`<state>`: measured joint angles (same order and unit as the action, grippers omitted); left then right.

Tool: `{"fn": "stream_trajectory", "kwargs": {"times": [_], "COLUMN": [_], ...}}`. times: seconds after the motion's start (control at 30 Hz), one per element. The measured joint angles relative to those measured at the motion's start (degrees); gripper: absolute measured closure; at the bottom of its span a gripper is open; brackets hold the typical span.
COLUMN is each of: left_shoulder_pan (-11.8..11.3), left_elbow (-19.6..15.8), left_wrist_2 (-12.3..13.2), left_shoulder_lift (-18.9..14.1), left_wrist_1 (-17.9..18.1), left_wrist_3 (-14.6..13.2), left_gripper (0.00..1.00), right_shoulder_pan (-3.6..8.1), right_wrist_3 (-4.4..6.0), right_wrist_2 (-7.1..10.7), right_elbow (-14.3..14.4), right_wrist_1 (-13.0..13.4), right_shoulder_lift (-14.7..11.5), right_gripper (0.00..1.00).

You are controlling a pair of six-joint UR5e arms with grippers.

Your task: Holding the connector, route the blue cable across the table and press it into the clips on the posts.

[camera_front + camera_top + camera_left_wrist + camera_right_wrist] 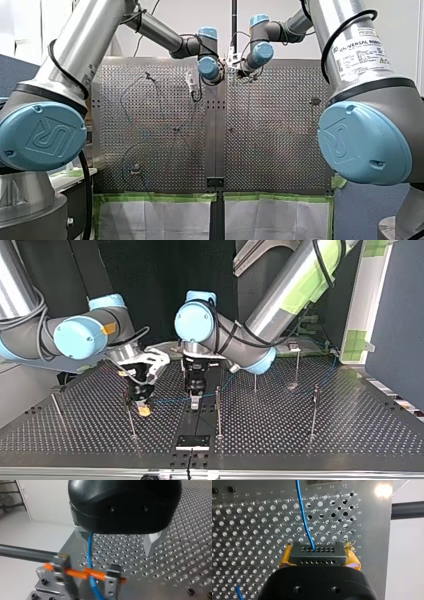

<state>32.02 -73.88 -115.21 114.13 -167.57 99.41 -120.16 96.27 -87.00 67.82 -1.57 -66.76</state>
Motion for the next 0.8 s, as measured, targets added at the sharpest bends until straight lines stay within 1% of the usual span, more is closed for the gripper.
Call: {"fn": "stream_trajectory", "kwargs": {"times": [0.23,0.47,0.63,0.8], "left_shoulder_pan": [0.2,-0.1,0.2,0.3], "left_elbow": [3.0,4.9,6.9,8.7], "left_wrist_2": [-0.4,-1.0,-1.7,-3.2], "left_shoulder_lift": [2.7,3.4,5.4,7.3], "left_wrist_1": [0.4,0.7,-1.2,-2.3], "left_wrist_3": [0.0,0.0,0.0,-0.1], "left_gripper": [0.00,0.00,0.00,0.00], "right_shoulder_pan": [0.65,1.12,1.24,1.27], "right_wrist_3": [-0.06,-0.10,-0.10,-0.10], "right_wrist_2": [0.06,0.27,0.32,0.33], "right_elbow": [0.0,0.0,0.0,0.0], "right_wrist_1": [0.0,0.1,0.1,0.1], "right_shoulder_lift": [0.0,0.0,0.0,0.0], "right_gripper": [1.00,1.00,1.00,1.00]}}
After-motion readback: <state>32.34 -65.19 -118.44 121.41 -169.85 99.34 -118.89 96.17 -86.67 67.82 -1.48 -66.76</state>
